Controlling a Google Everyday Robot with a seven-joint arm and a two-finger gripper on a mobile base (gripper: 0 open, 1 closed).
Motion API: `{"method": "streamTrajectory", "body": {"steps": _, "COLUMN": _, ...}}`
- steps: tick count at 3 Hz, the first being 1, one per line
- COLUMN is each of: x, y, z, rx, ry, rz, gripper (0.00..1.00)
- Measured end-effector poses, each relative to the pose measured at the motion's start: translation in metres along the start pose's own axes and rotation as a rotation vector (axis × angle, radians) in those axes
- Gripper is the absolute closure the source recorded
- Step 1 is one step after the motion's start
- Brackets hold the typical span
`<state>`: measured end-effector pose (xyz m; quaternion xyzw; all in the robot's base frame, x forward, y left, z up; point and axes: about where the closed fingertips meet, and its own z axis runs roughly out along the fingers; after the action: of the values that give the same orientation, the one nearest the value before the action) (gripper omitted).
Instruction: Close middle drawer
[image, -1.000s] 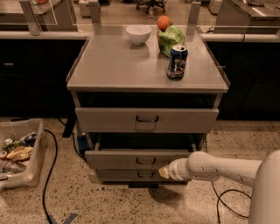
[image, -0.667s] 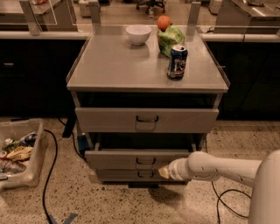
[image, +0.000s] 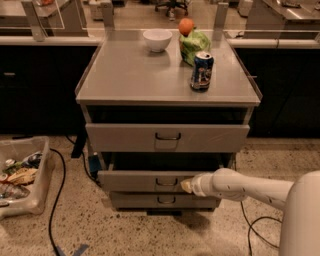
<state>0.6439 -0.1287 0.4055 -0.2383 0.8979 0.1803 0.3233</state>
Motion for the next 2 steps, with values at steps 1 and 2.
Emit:
{"method": "streamTrajectory", "body": {"steps": 1, "x": 0.000, "y": 0.000, "z": 0.000, "rx": 0.000, "ry": 0.000, "rz": 0.000, "gripper": 1.00}}
{"method": "streamTrajectory", "body": {"steps": 2, "x": -0.033, "y": -0.027, "z": 0.009, "rx": 0.046, "ry": -0.047, "rz": -0.019, "gripper": 1.00}}
